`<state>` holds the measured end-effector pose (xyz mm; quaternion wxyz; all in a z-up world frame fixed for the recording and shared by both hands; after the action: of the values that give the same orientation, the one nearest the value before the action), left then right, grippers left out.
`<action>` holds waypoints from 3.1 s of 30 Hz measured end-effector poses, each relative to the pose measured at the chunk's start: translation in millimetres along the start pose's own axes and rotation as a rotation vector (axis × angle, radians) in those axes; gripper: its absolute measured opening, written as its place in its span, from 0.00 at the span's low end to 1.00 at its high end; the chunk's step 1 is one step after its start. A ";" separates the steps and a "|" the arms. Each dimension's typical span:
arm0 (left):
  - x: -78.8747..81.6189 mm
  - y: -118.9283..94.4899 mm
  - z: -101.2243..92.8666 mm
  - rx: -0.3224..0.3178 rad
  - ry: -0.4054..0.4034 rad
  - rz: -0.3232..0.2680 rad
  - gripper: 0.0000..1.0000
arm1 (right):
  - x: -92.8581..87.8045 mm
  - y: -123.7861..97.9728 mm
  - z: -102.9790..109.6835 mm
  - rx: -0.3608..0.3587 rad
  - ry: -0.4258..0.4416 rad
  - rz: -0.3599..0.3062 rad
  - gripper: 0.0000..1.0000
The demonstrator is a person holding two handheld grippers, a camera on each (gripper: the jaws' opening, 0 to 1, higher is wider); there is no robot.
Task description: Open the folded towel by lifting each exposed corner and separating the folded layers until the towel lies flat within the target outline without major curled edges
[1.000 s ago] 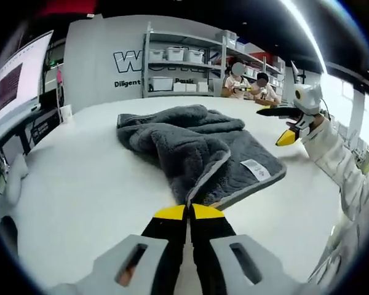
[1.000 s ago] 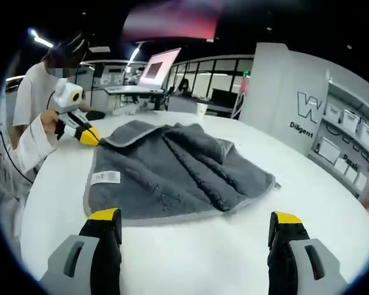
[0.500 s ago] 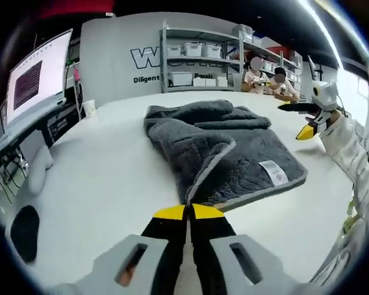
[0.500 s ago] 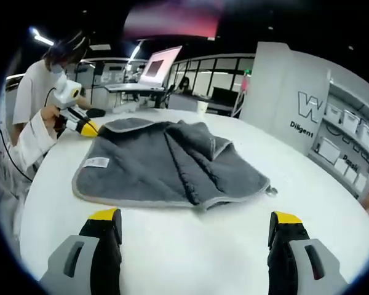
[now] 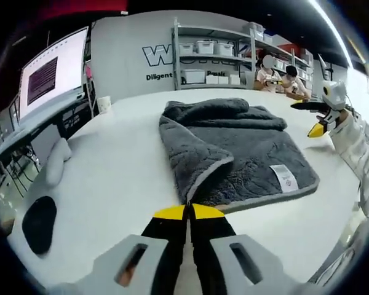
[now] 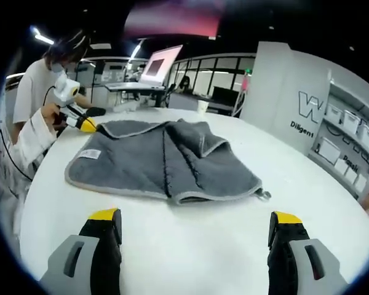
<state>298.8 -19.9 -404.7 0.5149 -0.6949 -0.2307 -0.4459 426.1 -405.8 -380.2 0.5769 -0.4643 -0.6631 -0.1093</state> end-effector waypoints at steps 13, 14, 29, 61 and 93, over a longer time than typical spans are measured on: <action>-1.6 -5.0 5.4 0.023 0.027 0.009 0.05 | 0.9 0.4 1.2 0.004 -0.007 0.001 0.99; -1.1 -5.2 5.7 0.028 0.037 0.010 0.08 | 0.8 0.4 1.3 0.005 -0.006 0.001 0.99; 29.2 0.9 -14.5 0.056 0.234 -0.094 0.29 | 1.8 -2.1 1.3 -0.001 -0.005 -0.006 0.99; 38.1 35.0 -41.8 0.164 0.656 0.046 0.09 | 1.5 -4.3 2.8 0.000 -0.017 -0.004 0.98; 39.9 5.4 17.0 0.144 -0.017 -0.390 0.02 | 0.4 -2.9 1.9 0.003 -0.020 0.004 0.98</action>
<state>329.3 -11.7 -374.5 0.4652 -0.6021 -0.3964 -0.5138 422.8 -405.9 -379.2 0.5711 -0.4660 -0.6679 -0.1023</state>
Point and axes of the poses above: the point that each gripper's makers call its tool centre point, and the gripper's own axes: y roughly forward along the fingers, z roughly to its left, x roughly out of its top, the point moved 6 cm from there along -y, roughly backward along the fingers, and after that the axes turned 13 degrees about -x, right-handed, at the moved point
